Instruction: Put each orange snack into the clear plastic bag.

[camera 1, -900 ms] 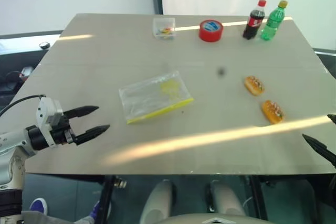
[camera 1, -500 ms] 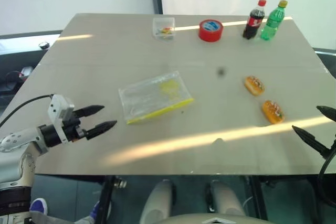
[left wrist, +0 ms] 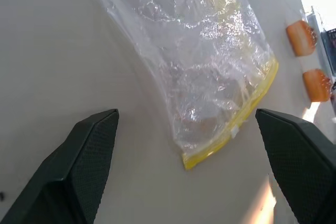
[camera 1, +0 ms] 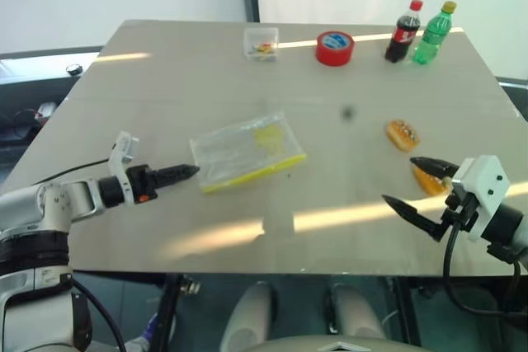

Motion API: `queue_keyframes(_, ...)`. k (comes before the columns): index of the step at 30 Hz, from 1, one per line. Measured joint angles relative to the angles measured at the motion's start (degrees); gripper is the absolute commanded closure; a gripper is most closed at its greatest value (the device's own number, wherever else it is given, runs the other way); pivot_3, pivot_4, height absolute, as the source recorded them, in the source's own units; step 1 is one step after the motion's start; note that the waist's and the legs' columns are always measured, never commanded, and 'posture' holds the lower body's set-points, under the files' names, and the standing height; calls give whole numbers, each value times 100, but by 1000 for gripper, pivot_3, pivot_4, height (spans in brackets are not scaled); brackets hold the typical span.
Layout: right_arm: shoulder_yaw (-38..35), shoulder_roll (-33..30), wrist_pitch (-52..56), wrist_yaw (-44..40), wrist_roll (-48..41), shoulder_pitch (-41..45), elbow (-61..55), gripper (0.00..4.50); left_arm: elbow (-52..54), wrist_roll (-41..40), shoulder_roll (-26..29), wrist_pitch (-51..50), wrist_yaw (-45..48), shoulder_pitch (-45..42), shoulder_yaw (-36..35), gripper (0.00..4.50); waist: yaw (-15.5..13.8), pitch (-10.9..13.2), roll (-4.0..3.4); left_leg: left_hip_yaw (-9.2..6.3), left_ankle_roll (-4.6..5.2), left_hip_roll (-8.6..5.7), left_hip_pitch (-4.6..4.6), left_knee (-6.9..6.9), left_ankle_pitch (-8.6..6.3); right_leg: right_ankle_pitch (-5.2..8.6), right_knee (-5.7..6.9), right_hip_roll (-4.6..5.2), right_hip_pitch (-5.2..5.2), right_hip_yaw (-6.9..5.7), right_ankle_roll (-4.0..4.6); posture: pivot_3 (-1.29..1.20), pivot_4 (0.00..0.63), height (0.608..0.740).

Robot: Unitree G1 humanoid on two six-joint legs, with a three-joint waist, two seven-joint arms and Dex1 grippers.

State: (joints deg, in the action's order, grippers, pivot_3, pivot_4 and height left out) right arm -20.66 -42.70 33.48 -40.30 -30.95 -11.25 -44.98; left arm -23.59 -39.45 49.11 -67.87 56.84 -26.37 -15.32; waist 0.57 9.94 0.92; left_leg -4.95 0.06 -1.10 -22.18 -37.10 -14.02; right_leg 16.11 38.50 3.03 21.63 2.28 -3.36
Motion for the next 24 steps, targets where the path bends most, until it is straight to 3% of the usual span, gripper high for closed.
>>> queue_keyframes(6, -4, -15, 98, 119, 3, -180, -261, 9, -1463, 149, -604, -168, 785, -1144, 678, 83, -49, -8, 3, -7, 1, -25, -3, -18, 1, 1, 18, 5, -2, -8, -2, 0, 150, 740)
queue_keyframes(10, -22, -11, 127, 210, 30, -398, -408, 9, -1832, 294, -916, -149, 1299, -1447, 1052, 83, -11, -16, -8, -5, 1, -25, -2, -18, 1, 2, 21, 8, -1, -2, -3, 0, 150, 740)
queue_keyframes(15, -20, 61, 110, 364, 123, -522, -606, 9, -2155, 260, -1354, -265, 1396, -1619, 958, 83, 6, -21, -6, -6, 1, -24, 1, -20, 1, 3, 28, 9, -2, -1, -4, 0, 150, 740)
queue_keyframes(20, 251, 155, 70, 583, 298, -520, -693, 0, -2015, 259, -1769, -9, 1263, -1321, 744, 2384, 15, -25, -9, -6, 1, -19, 2, -20, 1, 3, 29, 10, -1, 2, -4, 0, 150, 740)
queue_keyframes(24, 461, 224, 11, 705, 400, -445, -701, 0, -1785, 230, -2077, 169, 788, -1139, 378, 2384, -1, -60, -39, -3, 1, -20, 10, -20, 1, 3, 31, 16, -5, 6, -5, 0, 150, 740)
